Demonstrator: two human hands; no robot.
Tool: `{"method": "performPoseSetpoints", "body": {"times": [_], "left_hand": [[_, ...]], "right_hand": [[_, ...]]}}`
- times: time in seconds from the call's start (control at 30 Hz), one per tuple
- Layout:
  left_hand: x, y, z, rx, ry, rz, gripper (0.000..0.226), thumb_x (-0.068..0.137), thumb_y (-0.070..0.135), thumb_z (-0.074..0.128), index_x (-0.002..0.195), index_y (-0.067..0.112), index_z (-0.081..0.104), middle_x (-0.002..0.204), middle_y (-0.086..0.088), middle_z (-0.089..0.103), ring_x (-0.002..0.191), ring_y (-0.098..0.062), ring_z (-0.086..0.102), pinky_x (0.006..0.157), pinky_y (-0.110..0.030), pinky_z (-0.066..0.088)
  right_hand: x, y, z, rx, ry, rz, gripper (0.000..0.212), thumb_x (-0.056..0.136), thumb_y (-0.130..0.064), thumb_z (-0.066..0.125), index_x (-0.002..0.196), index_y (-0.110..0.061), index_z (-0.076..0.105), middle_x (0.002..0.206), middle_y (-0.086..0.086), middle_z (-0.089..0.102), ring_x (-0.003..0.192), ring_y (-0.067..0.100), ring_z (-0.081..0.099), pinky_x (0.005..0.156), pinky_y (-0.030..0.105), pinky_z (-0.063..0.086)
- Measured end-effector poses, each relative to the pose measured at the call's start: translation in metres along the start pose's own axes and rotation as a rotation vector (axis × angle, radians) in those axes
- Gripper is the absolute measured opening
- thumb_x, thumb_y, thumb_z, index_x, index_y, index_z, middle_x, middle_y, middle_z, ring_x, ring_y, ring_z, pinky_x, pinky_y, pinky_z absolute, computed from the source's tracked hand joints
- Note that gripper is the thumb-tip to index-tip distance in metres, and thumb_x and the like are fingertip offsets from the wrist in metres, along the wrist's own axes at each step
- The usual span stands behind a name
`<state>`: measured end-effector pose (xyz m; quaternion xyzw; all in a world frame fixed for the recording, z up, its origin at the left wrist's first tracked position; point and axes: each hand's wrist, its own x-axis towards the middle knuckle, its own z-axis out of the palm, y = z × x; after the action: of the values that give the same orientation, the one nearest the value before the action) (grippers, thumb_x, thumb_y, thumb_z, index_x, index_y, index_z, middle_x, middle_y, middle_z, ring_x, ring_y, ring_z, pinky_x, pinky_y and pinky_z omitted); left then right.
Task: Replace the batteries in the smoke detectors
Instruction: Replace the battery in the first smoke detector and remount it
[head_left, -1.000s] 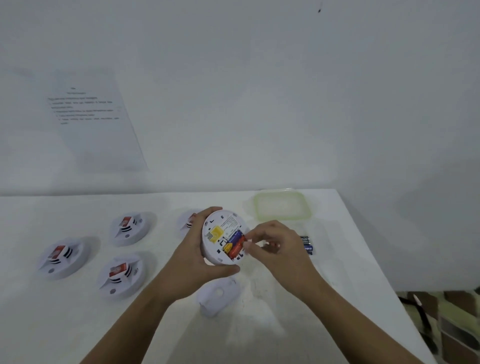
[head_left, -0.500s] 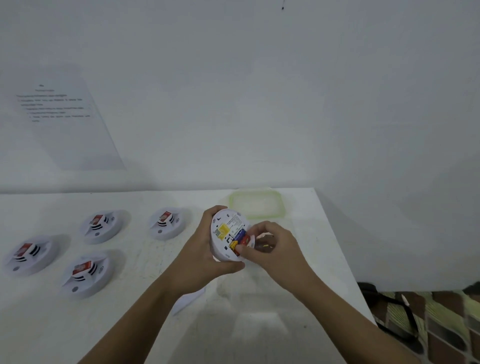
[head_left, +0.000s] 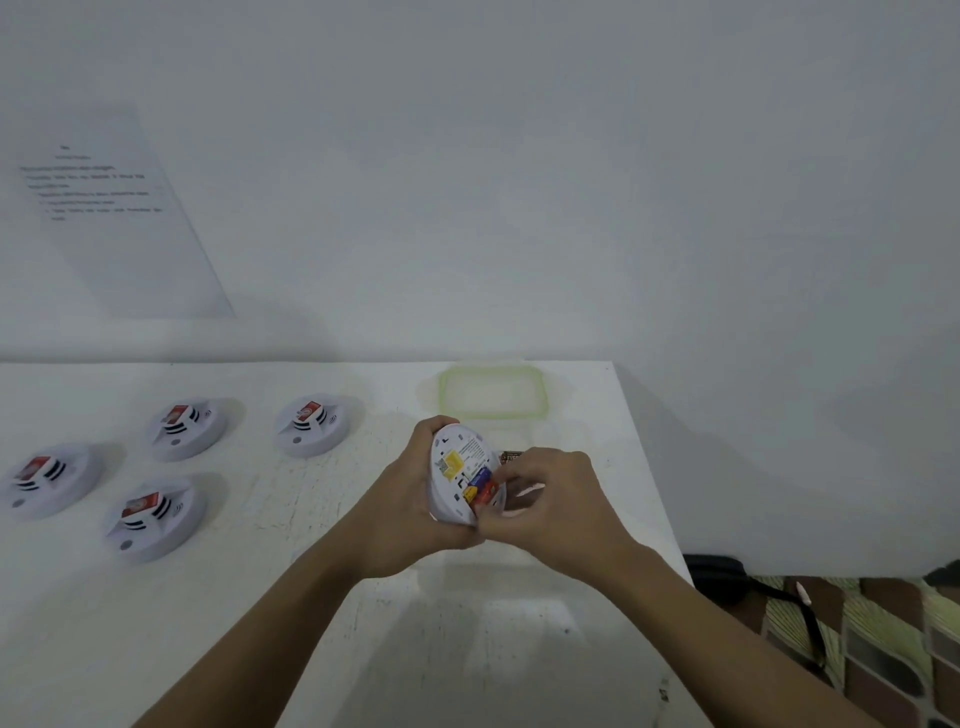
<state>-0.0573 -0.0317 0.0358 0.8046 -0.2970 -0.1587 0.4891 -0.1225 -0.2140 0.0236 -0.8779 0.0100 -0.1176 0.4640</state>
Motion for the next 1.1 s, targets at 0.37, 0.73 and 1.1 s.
{"method": "performPoseSetpoints", "body": {"times": [0.37, 0.73, 1.1], "left_hand": [[0.005, 0.001, -0.004, 0.034, -0.073, 0.004, 0.088, 0.07, 0.008, 0.09, 0.135, 0.029, 0.034, 0.113, 0.025, 0.058, 0.11, 0.005, 0.06, 0.085, -0.018, 0.056], [0.005, 0.0, -0.008, 0.037, -0.152, 0.049, 0.093, 0.072, 0.01, 0.089, 0.14, 0.032, 0.03, 0.123, 0.016, 0.056, 0.119, -0.004, 0.058, 0.092, -0.025, 0.057], [0.008, -0.013, -0.008, 0.021, 0.009, 0.008, 0.094, 0.07, 0.012, 0.091, 0.135, 0.041, 0.029, 0.114, 0.037, 0.05, 0.115, 0.011, 0.053, 0.083, -0.015, 0.056]], "right_hand": [[0.002, 0.002, -0.006, -0.013, -0.027, -0.031, 0.033, 0.067, -0.035, 0.087, 0.093, -0.015, 0.082, 0.088, 0.001, 0.078, 0.077, 0.005, 0.072, 0.063, 0.025, 0.062], [0.012, 0.011, -0.005, 0.052, 0.044, 0.067, 0.005, 0.069, -0.008, 0.081, 0.067, -0.011, 0.077, 0.062, 0.0, 0.072, 0.057, 0.017, 0.07, 0.059, 0.041, 0.06], [0.013, 0.016, 0.005, 0.383, 0.024, 0.19, 0.011, 0.076, -0.001, 0.084, 0.085, -0.005, 0.078, 0.086, 0.001, 0.079, 0.082, 0.014, 0.075, 0.074, 0.025, 0.061]]}}
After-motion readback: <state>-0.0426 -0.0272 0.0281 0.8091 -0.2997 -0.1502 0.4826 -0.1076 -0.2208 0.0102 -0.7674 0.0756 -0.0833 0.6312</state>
